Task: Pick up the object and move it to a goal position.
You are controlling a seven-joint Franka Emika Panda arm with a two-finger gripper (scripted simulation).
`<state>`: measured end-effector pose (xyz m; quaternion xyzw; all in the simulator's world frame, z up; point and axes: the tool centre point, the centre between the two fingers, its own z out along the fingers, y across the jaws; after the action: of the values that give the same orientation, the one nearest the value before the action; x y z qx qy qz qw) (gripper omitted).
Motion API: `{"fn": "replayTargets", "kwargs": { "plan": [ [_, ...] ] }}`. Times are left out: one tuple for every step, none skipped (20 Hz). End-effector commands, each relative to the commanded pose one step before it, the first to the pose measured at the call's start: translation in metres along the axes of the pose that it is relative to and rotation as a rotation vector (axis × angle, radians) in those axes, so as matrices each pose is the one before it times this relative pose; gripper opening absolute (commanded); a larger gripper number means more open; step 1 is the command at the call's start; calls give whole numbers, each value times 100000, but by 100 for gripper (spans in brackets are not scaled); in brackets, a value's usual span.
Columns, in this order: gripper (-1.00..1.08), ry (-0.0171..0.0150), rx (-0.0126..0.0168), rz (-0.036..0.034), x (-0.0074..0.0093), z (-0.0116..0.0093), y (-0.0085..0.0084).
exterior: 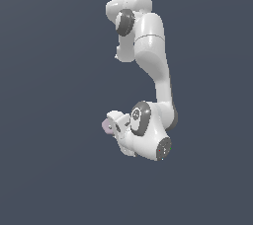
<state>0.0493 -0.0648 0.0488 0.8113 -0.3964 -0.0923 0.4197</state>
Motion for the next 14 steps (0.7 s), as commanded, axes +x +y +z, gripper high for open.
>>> {"fn": "replayTargets", "kwargs": {
  "plan": [
    [-100, 12, -31, 25, 4, 6, 3],
    [-100, 0, 0, 0, 3, -2, 11],
    [-100, 0, 0, 0, 9, -6, 32],
    [-100, 0, 0, 0, 16, -11, 54],
    [-100, 0, 0, 0, 22, -15, 76],
    [-100, 0, 0, 0, 29, -20, 99],
    [-100, 0, 0, 0, 36, -25, 124],
    [-100, 0, 0, 0, 44, -30, 149],
    [-100, 0, 0, 0, 52, -36, 177],
    [-100, -38, 37, -45, 59, -34, 195],
    [-100, 0, 0, 0, 70, -48, 238],
    [-100, 0, 0, 0, 81, -56, 272],
    [-100, 0, 0, 0, 92, -63, 309],
    [-100, 0, 0, 0, 105, -72, 350]
  ]
}}
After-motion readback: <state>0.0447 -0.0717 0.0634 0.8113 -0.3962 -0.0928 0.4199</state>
